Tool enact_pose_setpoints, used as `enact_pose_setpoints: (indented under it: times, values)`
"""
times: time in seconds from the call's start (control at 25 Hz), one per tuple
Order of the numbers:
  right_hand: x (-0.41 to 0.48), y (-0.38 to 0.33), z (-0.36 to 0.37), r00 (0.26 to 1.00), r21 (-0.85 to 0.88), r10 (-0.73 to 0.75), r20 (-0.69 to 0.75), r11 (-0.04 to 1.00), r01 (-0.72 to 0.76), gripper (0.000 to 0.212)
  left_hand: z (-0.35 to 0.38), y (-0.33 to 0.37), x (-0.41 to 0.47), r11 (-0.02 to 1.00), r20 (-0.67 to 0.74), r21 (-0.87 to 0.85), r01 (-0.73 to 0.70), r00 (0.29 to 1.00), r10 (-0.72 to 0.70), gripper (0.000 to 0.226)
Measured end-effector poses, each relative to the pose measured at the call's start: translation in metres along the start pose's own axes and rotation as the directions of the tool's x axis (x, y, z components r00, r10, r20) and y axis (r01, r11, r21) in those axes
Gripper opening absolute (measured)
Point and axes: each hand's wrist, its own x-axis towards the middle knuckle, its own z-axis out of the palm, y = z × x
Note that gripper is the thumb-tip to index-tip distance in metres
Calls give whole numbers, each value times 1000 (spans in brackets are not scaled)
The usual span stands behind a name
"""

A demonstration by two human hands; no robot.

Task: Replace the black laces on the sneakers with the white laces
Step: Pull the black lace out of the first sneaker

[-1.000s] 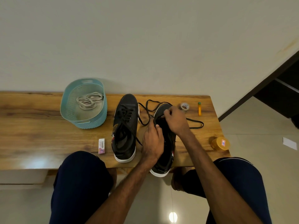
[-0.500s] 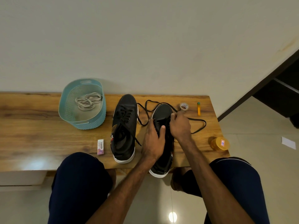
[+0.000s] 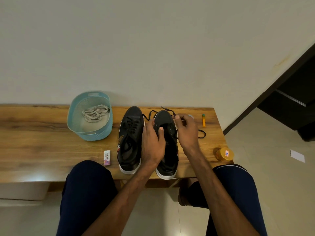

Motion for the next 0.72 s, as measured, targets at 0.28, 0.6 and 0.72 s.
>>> enact_pose_setpoints:
  times: [0.28,0.6,0.72]
  values:
    - [-100,-19,-11,950,-210,-147,276,955,209,14,-40,15,-54,955,130,-297,18,991,22,23]
    - [-132,-34,-39,989,-114,-149,20,982,151,21,-66,12,-93,974,249,-163,-159,948,197,23]
    - [-136,-33,-54,962,-206,-221,163,945,252,31,-71,7,-101,922,371,150,-356,885,281,23]
